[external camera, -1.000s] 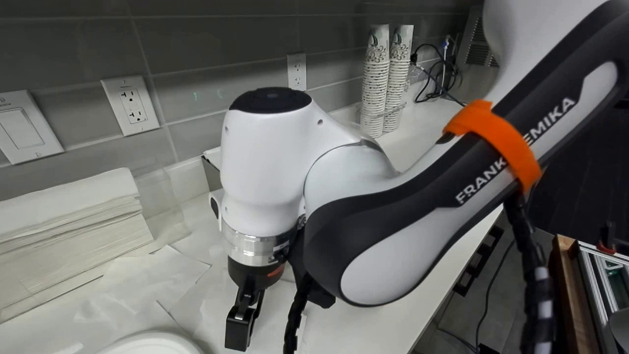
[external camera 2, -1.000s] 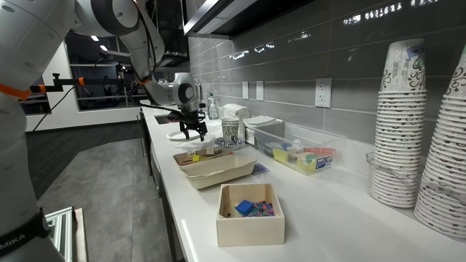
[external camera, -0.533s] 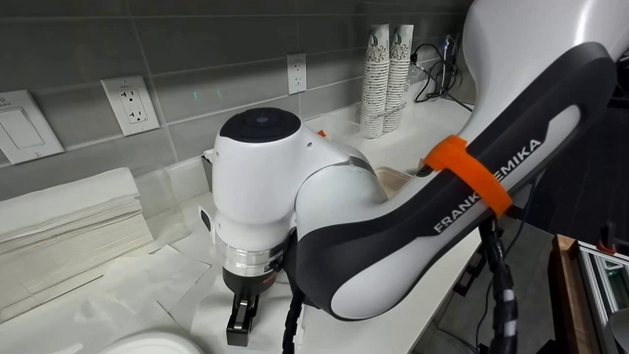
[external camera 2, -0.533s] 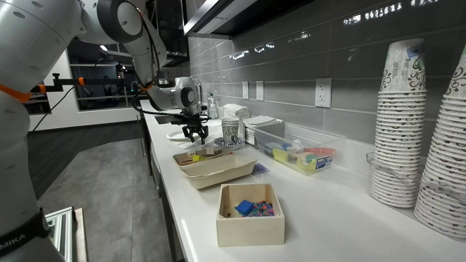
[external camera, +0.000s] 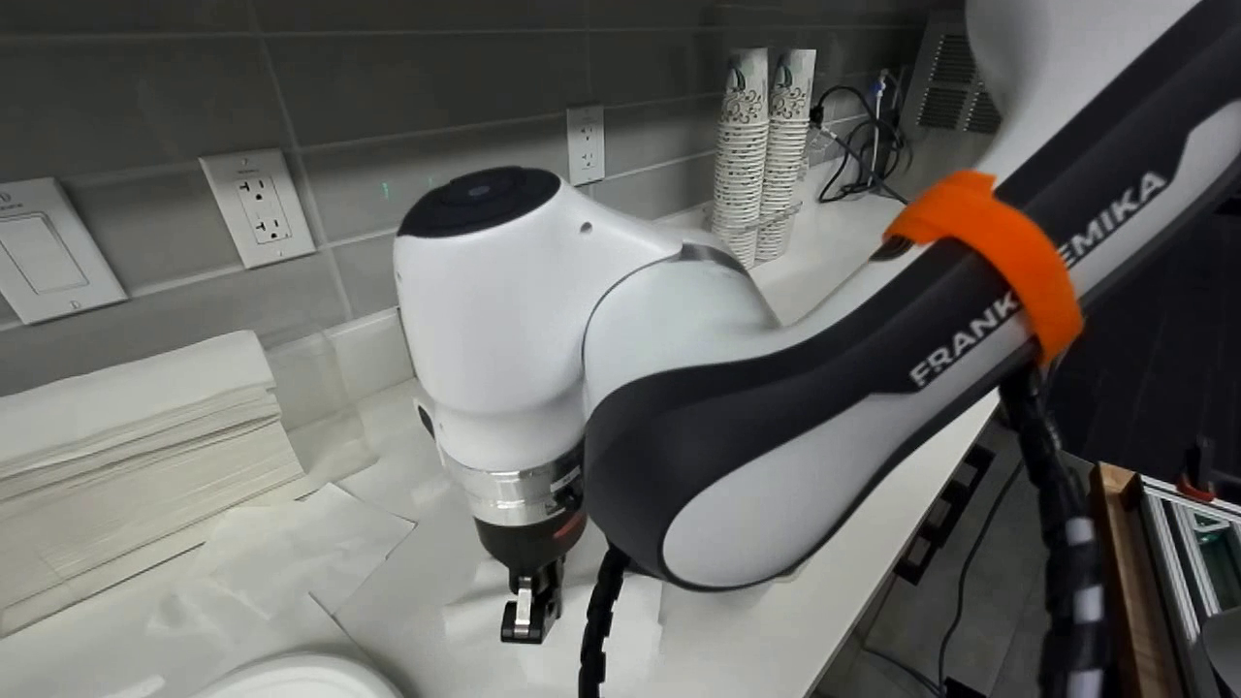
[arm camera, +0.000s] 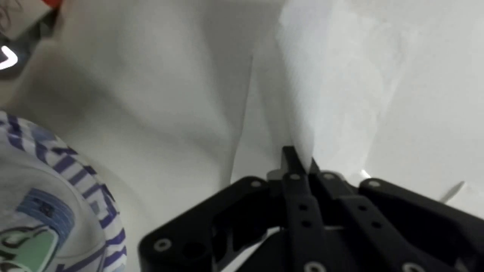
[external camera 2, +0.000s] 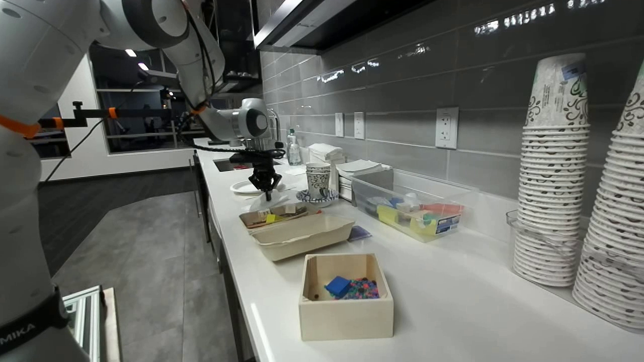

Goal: Pick up the napkin and place it inside the takeaway pack

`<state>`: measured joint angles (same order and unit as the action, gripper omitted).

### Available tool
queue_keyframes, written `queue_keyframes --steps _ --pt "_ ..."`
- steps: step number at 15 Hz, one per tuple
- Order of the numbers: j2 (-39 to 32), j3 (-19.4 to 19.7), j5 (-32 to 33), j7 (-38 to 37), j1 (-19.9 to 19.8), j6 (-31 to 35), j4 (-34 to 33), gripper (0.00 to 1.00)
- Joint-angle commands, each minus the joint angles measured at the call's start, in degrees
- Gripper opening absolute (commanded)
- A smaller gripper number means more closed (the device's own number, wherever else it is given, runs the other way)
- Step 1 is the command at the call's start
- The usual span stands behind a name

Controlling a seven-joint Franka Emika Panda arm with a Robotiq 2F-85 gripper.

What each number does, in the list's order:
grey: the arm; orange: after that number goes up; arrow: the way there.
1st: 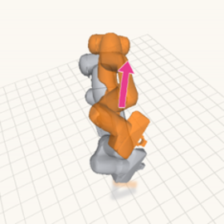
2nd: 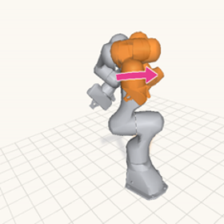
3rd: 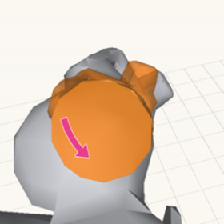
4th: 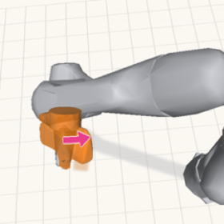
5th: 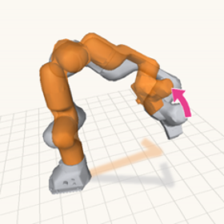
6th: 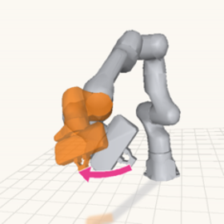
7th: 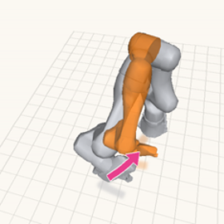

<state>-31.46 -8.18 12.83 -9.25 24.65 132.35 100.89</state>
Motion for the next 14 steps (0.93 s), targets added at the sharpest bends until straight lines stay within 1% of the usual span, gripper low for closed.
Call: queue_keyframes --steps 1,3,5,7,10,14 --pt "9.2 -2.0 -6.2 -2.7 -2.6 -7.3 6.6 0.00" --pt "14.3 -2.3 -9.9 -3.9 -4.2 -9.8 9.8 0.00" --pt "19.5 -1.7 -12.5 -5.9 -6.0 -10.4 13.6 0.00" --pt "24.6 -0.6 -12.7 -8.7 -7.8 -10.2 17.8 0.00" --pt "30.8 1.1 -9.6 -12.4 -10.9 -9.2 23.9 0.00" --pt "34.7 2.4 -3.3 -16.8 -15.0 -8.1 29.8 0.00"
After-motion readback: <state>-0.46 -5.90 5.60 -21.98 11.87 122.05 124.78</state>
